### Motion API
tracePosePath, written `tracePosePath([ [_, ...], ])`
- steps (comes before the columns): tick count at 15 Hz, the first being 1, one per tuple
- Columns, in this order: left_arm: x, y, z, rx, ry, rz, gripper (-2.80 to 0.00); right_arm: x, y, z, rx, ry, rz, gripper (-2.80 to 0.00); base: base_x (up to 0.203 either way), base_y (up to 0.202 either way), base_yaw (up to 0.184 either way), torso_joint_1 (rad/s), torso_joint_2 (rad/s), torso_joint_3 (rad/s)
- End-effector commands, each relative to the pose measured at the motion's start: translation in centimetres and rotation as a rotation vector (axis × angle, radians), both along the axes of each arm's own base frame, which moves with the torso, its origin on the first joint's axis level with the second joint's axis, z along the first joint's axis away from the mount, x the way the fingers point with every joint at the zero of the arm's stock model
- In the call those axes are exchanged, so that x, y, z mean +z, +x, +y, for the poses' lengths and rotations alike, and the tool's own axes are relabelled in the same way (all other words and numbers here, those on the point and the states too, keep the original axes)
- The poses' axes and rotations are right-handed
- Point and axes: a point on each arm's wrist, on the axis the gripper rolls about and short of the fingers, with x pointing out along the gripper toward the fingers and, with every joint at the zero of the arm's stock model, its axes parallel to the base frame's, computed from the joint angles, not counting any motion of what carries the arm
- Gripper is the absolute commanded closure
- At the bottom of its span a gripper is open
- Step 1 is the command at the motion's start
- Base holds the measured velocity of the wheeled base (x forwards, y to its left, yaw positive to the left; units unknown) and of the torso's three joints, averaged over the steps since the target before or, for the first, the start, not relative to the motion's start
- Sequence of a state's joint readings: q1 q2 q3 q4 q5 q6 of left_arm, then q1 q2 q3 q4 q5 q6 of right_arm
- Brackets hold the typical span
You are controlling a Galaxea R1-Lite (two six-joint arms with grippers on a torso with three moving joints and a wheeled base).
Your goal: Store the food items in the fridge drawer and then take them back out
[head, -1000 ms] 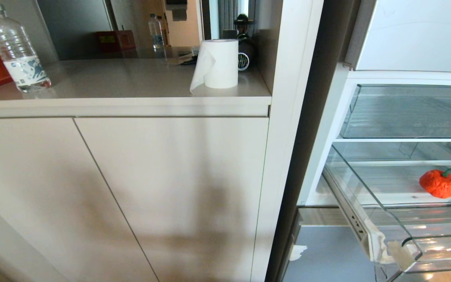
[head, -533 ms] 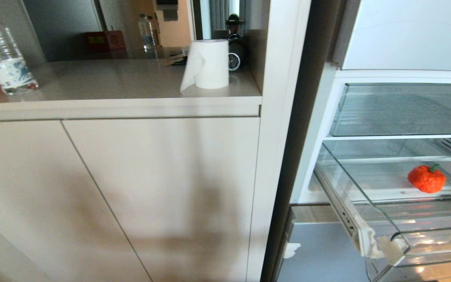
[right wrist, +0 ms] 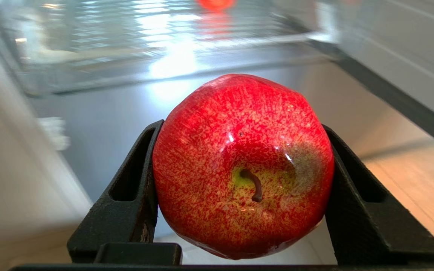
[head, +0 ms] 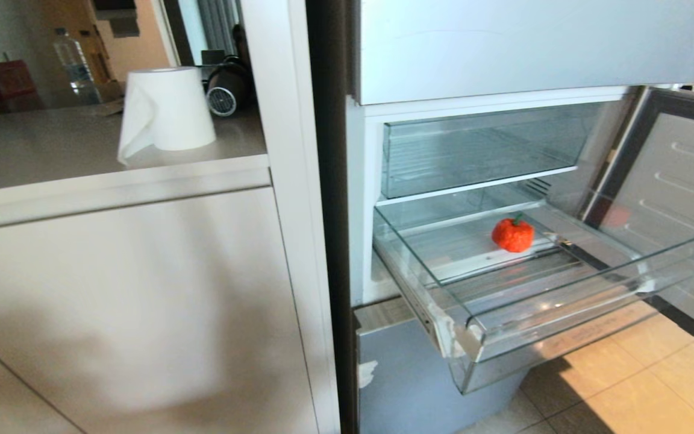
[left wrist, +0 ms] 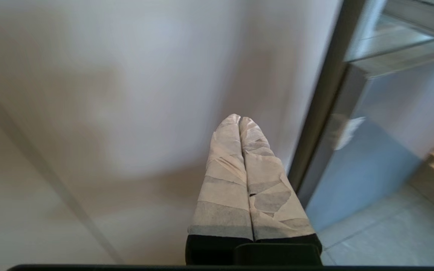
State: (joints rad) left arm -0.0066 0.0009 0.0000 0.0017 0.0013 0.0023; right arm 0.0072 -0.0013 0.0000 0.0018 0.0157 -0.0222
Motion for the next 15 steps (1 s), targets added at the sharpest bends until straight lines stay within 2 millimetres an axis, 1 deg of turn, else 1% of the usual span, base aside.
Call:
tracePosePath([
  [1, 0.00, 0.01, 0.00, 0.001, 0.001, 0.001, 0.00, 0.01, 0.01, 0.00, 0.000, -0.001, 0.001, 0.00, -0.001, 0.006, -0.178, -0.001, 0.00, -0.002],
  [12, 0.00, 0.01, 0.00, 0.001, 0.001, 0.001, 0.00, 0.01, 0.01, -0.03, -0.012, 0.016, 0.001, 0.00, -0.002, 0.007, -0.176, 0.001, 0.00, 0.001],
  [14, 0.00, 0.01, 0.00, 0.001, 0.001, 0.001, 0.00, 0.03, 0.08, -0.03, -0.016, 0.014, 0.010, 0.00, -0.001, 0.005, -0.122, 0.005, 0.00, 0.002],
  [15, 0.00, 0.01, 0.00, 0.001, -0.001, 0.001, 0.00, 0.14, 0.19, -0.02, -0.021, 0.014, 0.022, 0.00, 0.000, 0.000, 0.000, 0.000, 0.00, 0.000],
])
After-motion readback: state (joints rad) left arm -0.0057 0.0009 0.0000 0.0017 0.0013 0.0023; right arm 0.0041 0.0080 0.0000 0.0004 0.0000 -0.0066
